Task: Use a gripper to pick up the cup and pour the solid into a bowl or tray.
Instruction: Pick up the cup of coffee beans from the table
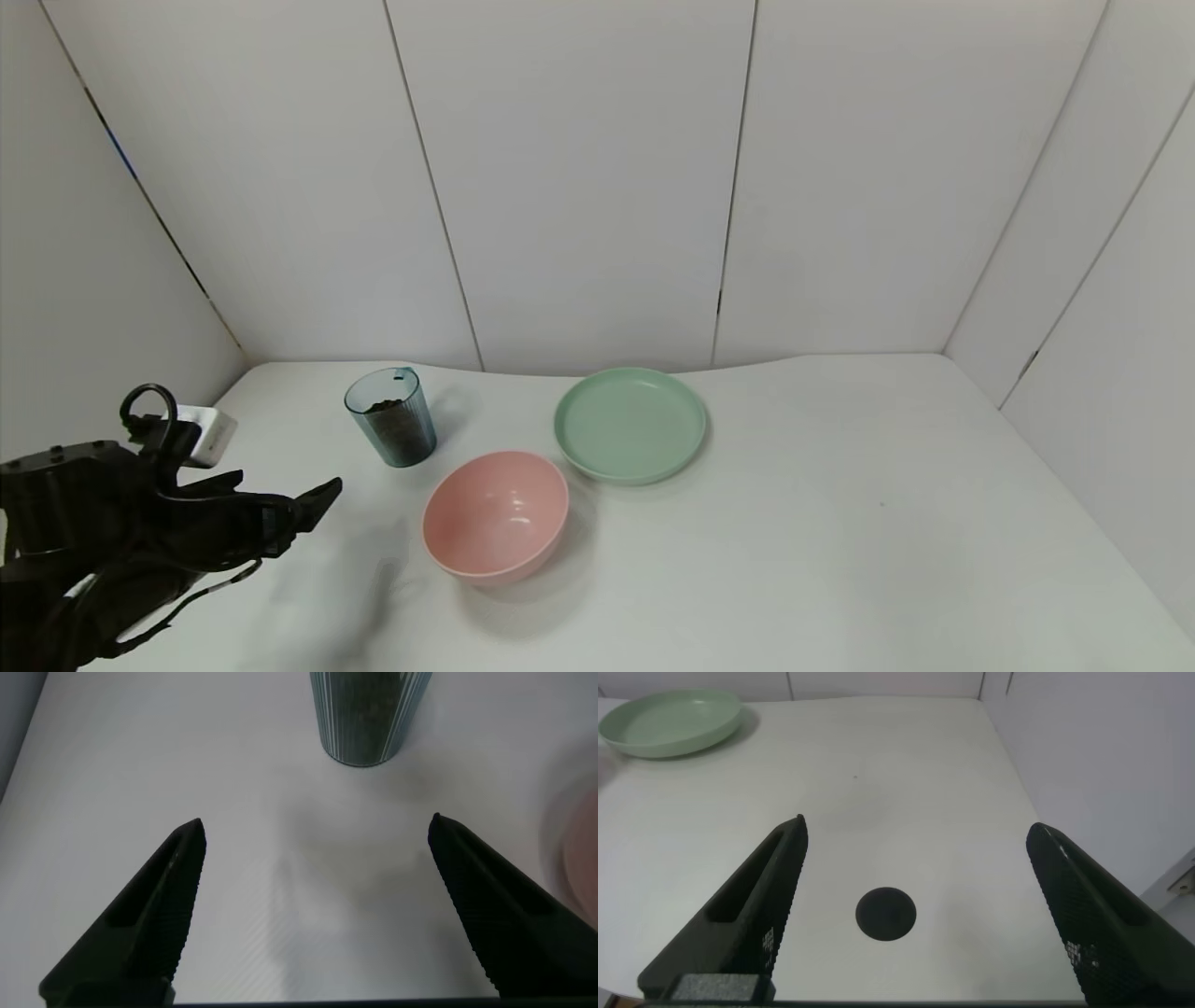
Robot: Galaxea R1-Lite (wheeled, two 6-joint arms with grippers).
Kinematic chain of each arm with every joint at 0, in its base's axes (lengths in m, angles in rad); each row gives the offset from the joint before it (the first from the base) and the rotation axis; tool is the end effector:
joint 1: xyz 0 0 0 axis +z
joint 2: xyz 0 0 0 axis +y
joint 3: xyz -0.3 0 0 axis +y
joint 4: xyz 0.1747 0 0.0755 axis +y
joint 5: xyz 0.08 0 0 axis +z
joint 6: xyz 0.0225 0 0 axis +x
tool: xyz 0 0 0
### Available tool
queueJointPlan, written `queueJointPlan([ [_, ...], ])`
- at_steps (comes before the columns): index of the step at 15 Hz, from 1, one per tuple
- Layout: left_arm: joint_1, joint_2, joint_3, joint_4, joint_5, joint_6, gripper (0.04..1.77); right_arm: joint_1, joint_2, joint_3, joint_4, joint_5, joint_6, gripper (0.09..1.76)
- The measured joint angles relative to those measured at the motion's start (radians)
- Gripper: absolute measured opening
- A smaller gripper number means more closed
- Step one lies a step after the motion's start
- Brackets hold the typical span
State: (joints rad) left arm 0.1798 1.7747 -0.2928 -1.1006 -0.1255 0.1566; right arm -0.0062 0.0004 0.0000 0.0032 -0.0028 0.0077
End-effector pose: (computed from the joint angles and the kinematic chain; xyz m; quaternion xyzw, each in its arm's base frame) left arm 0.2430 0.0413 0.0884 0.0480 0.1888 0.0119 0.9808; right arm -0.0228 0.0001 0.0752 0.0039 0.0018 -0.0045 1.0000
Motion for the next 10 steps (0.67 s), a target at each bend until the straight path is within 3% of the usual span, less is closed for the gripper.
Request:
queueJointPlan([
  [2, -0.011, 0.123, 0.029, -0.187, -0.010, 0.011, 1.72, 0.000, 0.000, 0.000, 0.000, 0.000, 0.000, 1.71],
  [5, -0.041, 0.277, 0.045, -0.380, -0.009, 0.013, 1.72, 0.000, 0.000, 0.000, 0.000, 0.000, 0.000, 1.71],
  [10, -0.080, 0.375, 0.038, -0.421, -0.008, -0.034, 1.72, 0.000, 0.000, 0.000, 0.000, 0.000, 0.000, 1.71],
])
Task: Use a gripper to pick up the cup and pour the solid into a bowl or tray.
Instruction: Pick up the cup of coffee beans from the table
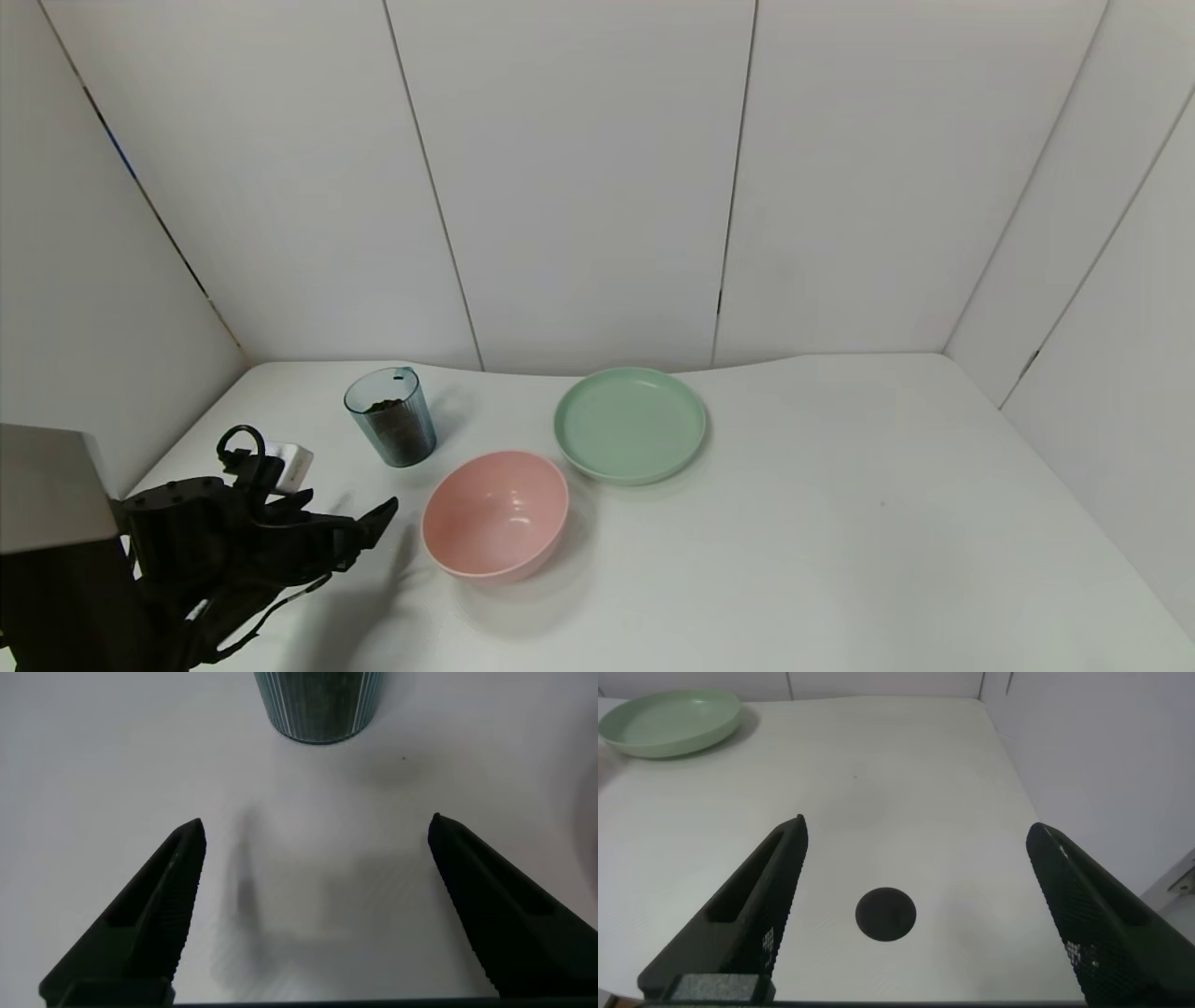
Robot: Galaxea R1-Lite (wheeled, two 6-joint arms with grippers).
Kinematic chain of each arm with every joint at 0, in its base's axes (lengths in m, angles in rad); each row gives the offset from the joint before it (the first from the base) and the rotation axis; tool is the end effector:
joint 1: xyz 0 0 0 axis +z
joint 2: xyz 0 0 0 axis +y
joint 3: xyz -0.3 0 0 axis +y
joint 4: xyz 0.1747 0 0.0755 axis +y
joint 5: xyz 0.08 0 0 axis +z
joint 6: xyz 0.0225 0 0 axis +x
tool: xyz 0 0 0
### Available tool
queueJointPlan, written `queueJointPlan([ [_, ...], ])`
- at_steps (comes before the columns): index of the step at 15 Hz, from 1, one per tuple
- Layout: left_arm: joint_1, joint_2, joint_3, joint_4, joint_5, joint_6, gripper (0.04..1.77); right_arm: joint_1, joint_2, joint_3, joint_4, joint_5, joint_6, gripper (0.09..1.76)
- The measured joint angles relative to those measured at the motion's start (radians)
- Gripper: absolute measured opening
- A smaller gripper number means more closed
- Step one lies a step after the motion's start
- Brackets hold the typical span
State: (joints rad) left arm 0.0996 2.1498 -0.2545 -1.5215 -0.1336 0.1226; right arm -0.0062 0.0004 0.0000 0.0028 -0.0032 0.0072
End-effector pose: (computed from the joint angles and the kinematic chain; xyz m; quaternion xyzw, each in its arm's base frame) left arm 0.2742 0.0244 0.0241 0.0386 0.1832 -0.0280 0.9819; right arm -0.0228 0.0001 0.0752 0.0036 0.0016 -0.0047 1.0000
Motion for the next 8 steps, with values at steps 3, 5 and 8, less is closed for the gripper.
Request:
queueJointPlan([
  [3, -0.011, 0.012, -0.011, -0.001, 0.008, -0.024, 1.72, 0.000, 0.000, 0.000, 0.000, 0.000, 0.000, 1.71],
  [5, -0.012, 0.014, -0.016, -0.001, 0.016, -0.025, 1.72, 0.000, 0.000, 0.000, 0.000, 0.000, 0.000, 1.71],
  [8, -0.013, 0.015, -0.027, -0.001, 0.032, -0.026, 1.72, 0.000, 0.000, 0.000, 0.000, 0.000, 0.000, 1.71],
])
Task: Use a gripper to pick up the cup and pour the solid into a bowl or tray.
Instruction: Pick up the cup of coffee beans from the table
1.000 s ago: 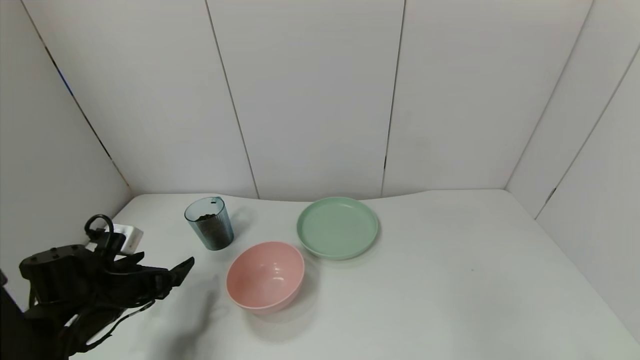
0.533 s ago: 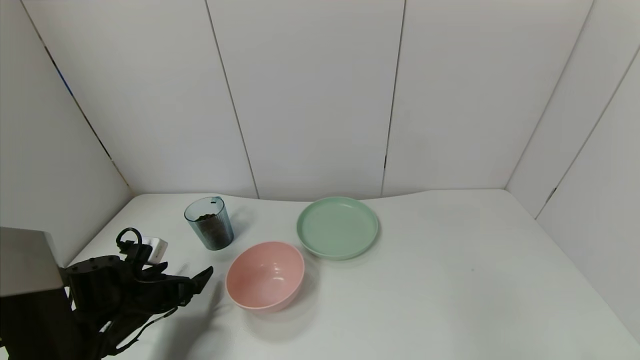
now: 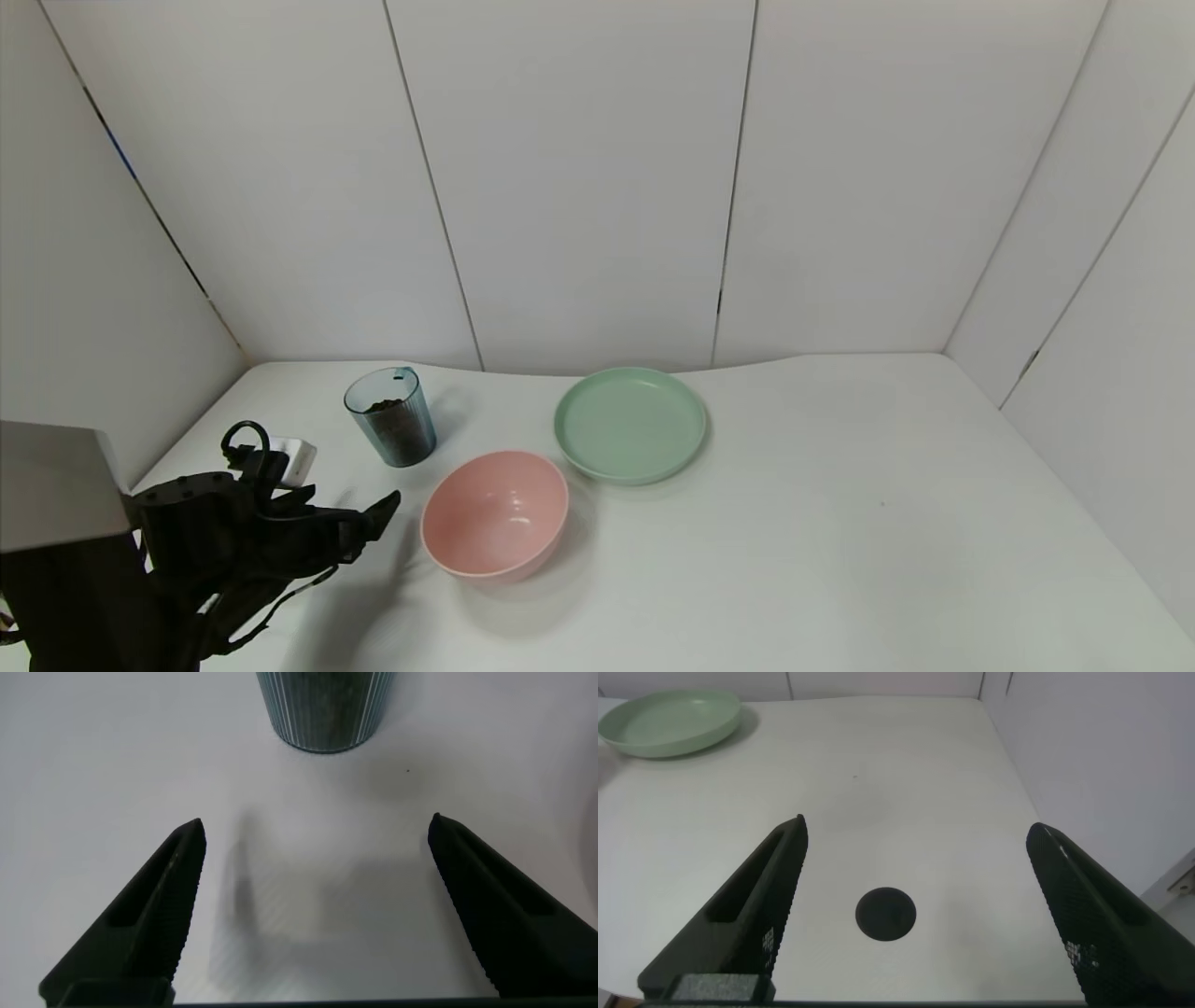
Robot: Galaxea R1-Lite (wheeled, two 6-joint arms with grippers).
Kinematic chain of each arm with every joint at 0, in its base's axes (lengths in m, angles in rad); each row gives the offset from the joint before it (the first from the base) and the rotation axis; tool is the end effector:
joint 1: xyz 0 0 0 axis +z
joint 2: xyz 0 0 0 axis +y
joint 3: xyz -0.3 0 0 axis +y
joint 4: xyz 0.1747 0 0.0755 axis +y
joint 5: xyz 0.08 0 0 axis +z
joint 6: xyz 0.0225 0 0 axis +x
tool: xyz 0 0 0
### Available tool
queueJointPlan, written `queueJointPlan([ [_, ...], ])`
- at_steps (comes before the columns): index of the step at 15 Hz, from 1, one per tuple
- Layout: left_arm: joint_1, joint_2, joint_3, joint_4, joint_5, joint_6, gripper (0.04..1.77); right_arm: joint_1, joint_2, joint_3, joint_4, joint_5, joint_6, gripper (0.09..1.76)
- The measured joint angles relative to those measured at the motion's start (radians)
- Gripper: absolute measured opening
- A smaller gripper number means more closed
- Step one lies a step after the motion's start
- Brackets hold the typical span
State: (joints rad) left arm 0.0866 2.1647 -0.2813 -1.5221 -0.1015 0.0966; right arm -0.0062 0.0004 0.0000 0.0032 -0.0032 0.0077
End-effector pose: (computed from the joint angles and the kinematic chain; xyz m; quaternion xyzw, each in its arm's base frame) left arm 0.2809 0.0221 0.0230 0.0306 0.1783 -0.0160 0.9834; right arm -0.0228 0.0001 0.0752 0.0039 0.0018 -0.0047 1.0000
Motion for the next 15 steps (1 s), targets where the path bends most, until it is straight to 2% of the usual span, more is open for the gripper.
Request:
queueJointPlan([
  [4, -0.001, 0.003, -0.039, 0.012, 0.013, 0.001, 1.72, 0.000, 0.000, 0.000, 0.000, 0.000, 0.000, 1.71],
  [11, 0.011, 0.013, -0.171, 0.178, 0.003, -0.010, 1.72, 0.000, 0.000, 0.000, 0.000, 0.000, 0.000, 1.71],
  [15, 0.011, 0.016, -0.236, 0.216, -0.004, -0.008, 1.72, 0.000, 0.000, 0.000, 0.000, 0.000, 0.000, 1.71],
])
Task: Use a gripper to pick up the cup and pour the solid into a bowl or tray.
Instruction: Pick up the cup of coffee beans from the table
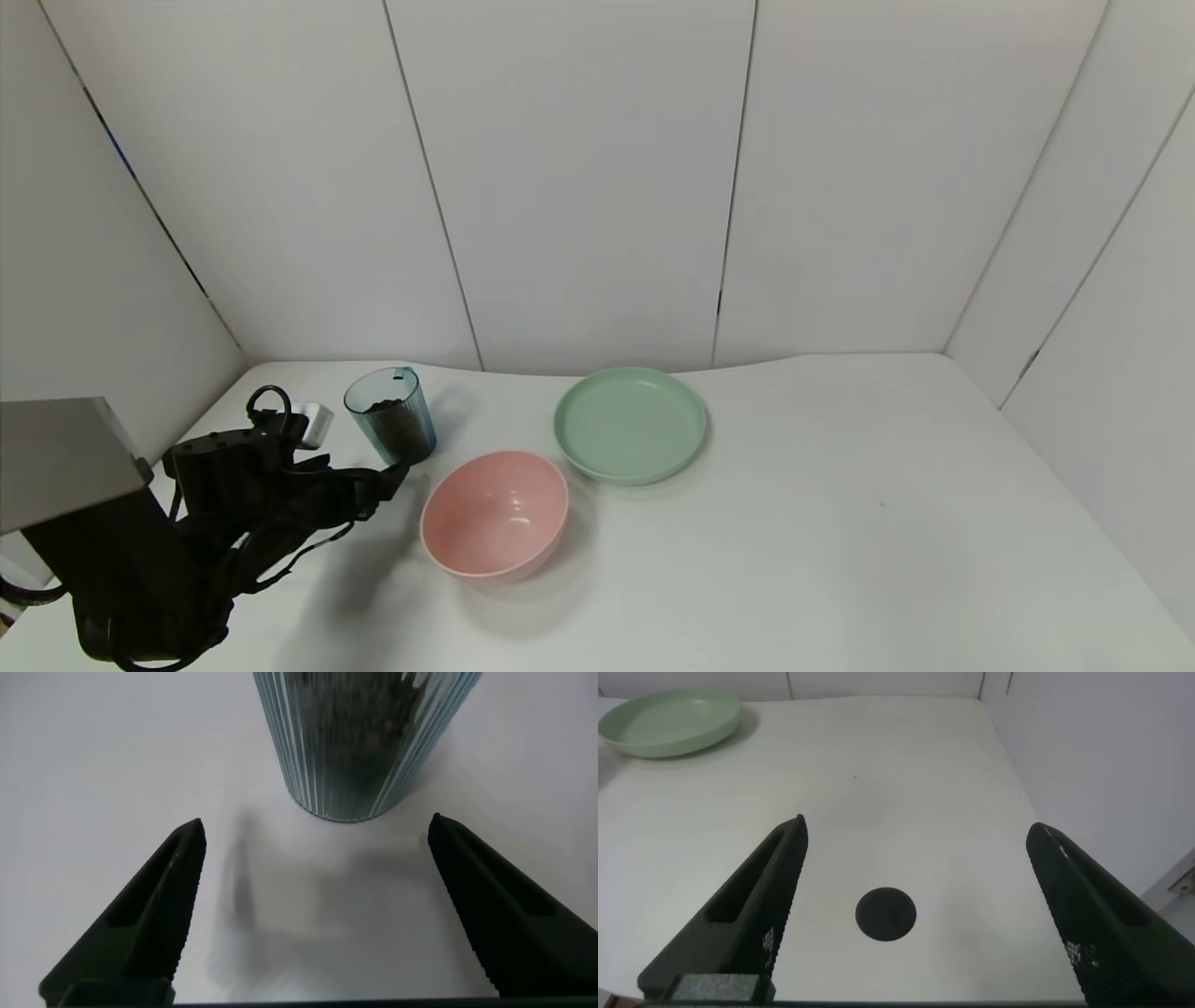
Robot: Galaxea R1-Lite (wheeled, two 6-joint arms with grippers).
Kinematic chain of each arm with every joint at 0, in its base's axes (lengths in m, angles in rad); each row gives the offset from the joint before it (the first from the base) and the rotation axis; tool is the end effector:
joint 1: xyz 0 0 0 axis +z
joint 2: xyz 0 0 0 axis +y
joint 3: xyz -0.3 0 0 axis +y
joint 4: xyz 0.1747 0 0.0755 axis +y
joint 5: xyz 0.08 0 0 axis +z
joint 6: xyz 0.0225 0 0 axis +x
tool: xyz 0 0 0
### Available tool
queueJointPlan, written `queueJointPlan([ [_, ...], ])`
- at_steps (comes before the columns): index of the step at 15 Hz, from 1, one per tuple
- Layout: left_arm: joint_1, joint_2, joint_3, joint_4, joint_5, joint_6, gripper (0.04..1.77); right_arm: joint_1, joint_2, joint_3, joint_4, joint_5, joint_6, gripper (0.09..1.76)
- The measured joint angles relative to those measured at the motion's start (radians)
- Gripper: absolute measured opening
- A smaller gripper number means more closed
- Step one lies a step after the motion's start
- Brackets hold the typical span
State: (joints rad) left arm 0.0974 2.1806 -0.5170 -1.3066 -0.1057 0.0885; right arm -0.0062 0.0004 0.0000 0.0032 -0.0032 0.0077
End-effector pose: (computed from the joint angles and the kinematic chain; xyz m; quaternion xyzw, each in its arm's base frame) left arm 0.3254 0.0294 0.0292 0.0256 0.1763 -0.0119 0.9839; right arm -0.0228 0.0001 0.0752 0.0039 0.0018 -0.0047 1.0000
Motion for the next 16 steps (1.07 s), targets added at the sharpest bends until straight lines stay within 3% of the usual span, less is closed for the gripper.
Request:
queueJointPlan([
  [10, -0.016, 0.039, -0.169, 0.123, -0.017, 0.002, 1.72, 0.000, 0.000, 0.000, 0.000, 0.000, 0.000, 1.71],
  [16, -0.038, 0.093, -0.249, 0.124, -0.003, -0.002, 1.72, 0.000, 0.000, 0.000, 0.000, 0.000, 0.000, 1.71],
])
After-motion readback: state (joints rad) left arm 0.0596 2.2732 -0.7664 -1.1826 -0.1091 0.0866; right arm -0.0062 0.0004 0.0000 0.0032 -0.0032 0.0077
